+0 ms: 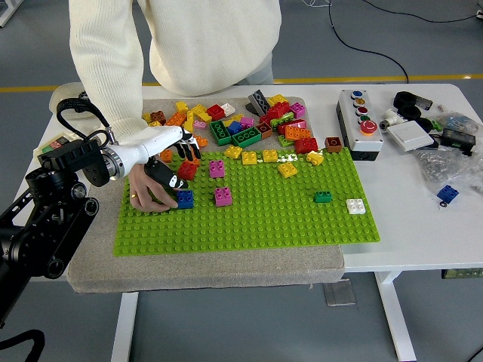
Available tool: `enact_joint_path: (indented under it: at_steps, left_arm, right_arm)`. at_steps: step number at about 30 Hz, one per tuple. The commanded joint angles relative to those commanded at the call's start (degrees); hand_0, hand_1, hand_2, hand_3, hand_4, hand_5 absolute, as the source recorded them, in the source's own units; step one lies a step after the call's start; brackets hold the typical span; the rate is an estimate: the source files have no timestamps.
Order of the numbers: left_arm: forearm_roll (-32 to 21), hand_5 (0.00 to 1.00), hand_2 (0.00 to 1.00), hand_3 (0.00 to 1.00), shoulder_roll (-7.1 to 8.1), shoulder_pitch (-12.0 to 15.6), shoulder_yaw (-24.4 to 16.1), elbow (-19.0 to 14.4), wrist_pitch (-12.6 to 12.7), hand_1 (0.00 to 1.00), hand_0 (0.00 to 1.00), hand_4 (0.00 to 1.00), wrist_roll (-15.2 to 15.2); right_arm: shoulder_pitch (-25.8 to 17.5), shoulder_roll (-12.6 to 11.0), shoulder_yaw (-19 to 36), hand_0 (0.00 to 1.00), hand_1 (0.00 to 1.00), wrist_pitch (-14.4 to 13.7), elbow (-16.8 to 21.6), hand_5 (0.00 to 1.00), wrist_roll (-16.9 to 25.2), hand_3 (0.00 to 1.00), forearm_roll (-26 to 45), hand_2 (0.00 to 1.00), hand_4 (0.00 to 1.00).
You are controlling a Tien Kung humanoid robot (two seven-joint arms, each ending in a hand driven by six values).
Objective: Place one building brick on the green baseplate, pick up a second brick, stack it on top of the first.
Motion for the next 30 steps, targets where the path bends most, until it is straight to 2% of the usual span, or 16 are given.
enact_joint_path:
  at_steps: [4, 13, 15, 18, 22, 30]
  left_arm:
    - [0.00, 0.016, 0.536, 0.548, 0.04, 0.04, 0.06, -0.23, -0.35, 0.551, 0.658, 0.938, -0.01]
    - [0.00, 0.018, 0.535, 0.542, 0.28, -0.06, 1.23, -1.81, -7.76, 0.547, 0.652, 0.929, 0.47]
    - [0.00, 0.018, 0.535, 0.542, 0.24, -0.21, 1.36, -1.80, -8.58, 0.547, 0.652, 0.929, 0.70]
    - [0.00, 0.018, 0.535, 0.542, 0.12, -0.38, 1.38, -1.63, -8.80, 0.547, 0.652, 0.929, 0.95]
    - [0.00, 0.020, 0.530, 0.540, -0.50, -1.21, 1.21, -0.29, -10.43, 0.546, 0.640, 0.925, 2.00]
    - [0.00, 0.019, 0.529, 0.541, -1.16, -2.19, 0.60, 3.59, -9.91, 0.544, 0.634, 0.924, 2.02]
  right_arm:
    - [0.02, -0.02, 0.04, 0.741, 0.645, -0.02, 0.00, 0.402, 0.00, 0.601, 0.01, 0.713, 0.829]
    - [0.06, -0.04, 0.01, 0.740, 0.643, -0.01, 0.00, 0.402, 0.01, 0.602, 0.02, 0.713, 0.829]
    - [0.07, -0.05, -0.01, 0.740, 0.643, 0.00, 0.00, 0.402, 0.01, 0.602, 0.01, 0.713, 0.829]
    - [0.05, -0.05, -0.07, 0.740, 0.643, 0.01, 0.00, 0.402, 0.02, 0.602, 0.02, 0.713, 0.829]
    - [0.05, -0.04, -0.16, 0.740, 0.645, 0.07, 0.00, 0.403, 0.00, 0.602, -0.10, 0.713, 0.829]
    - [0.07, -0.11, -0.30, 0.741, 0.646, 0.05, 0.00, 0.402, 0.03, 0.602, -0.10, 0.713, 0.829]
